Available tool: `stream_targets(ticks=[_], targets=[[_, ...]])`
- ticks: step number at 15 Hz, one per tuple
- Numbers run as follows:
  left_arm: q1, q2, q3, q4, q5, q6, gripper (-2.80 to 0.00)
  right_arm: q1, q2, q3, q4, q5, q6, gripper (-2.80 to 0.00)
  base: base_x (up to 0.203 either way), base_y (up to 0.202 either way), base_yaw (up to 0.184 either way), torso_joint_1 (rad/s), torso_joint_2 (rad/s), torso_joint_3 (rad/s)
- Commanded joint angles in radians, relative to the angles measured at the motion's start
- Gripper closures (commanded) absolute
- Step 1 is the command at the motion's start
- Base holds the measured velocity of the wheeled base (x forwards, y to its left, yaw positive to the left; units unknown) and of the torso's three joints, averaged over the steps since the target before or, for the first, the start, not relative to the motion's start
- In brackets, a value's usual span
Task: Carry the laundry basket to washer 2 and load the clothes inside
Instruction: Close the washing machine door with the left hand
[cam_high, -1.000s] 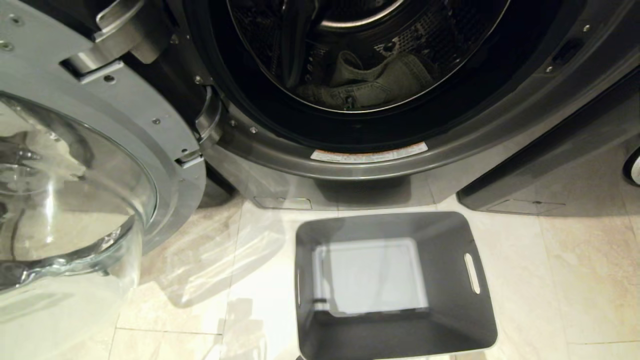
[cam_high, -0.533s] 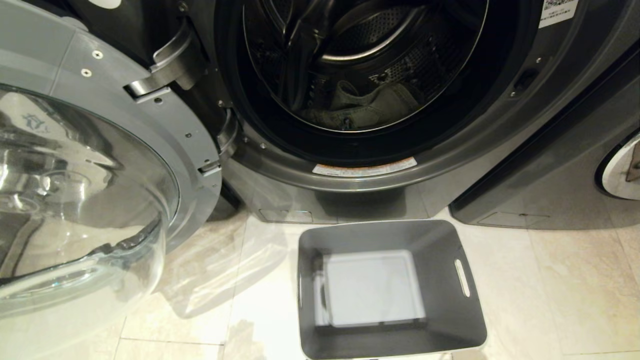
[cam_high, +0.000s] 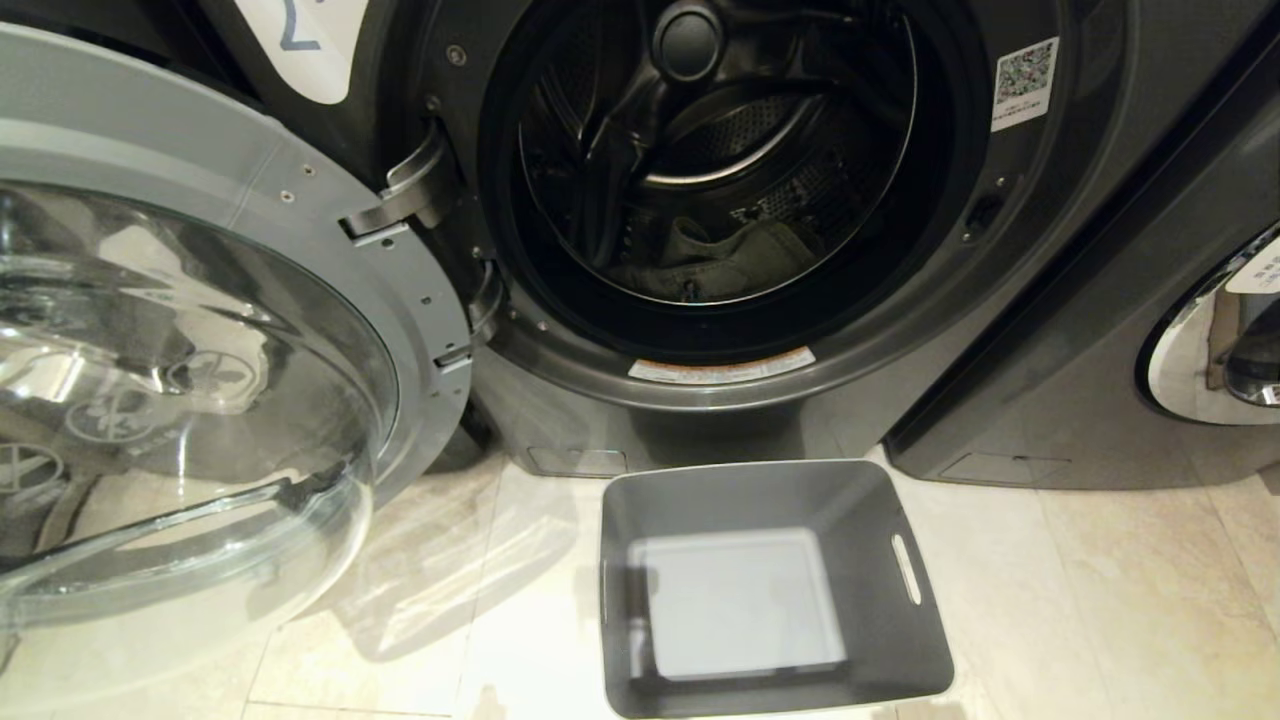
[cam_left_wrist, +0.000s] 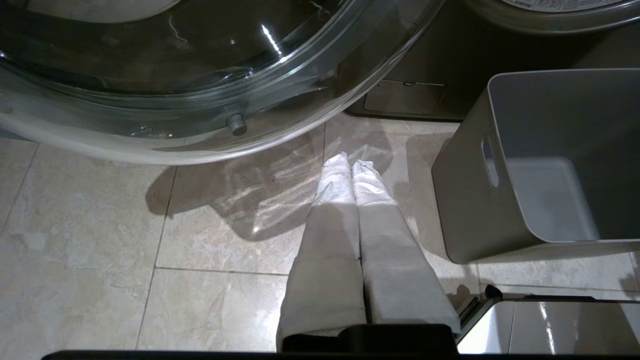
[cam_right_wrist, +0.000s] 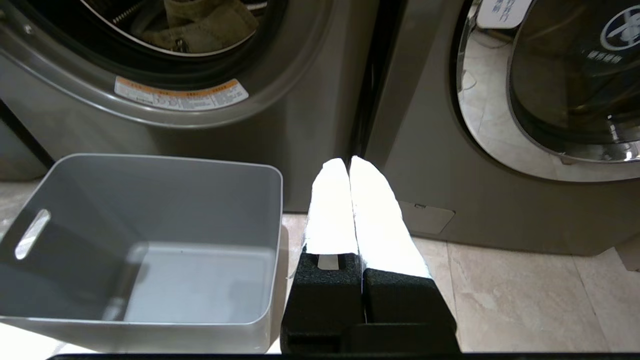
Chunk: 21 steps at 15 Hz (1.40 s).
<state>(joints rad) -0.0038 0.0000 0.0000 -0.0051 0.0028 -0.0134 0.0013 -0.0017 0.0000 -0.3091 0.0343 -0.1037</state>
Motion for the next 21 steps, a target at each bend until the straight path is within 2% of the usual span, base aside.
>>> stream_targets(ticks=[1, 21], targets=[[-0.001, 0.0, 0.0, -0.001, 0.0, 0.0, 0.0, 0.0, 0.002, 0.04, -0.002, -0.001, 0.001, 0.0, 0.0, 0.0, 0.0, 0.006, 0.0, 0.202], [-0.001, 0.0, 0.0, -0.001, 0.0, 0.0, 0.0, 0.0, 0.002, 0.04, -0.001, -0.003, 0.009, 0.0, 0.0, 0.0, 0.0, 0.003, 0.0, 0.185]])
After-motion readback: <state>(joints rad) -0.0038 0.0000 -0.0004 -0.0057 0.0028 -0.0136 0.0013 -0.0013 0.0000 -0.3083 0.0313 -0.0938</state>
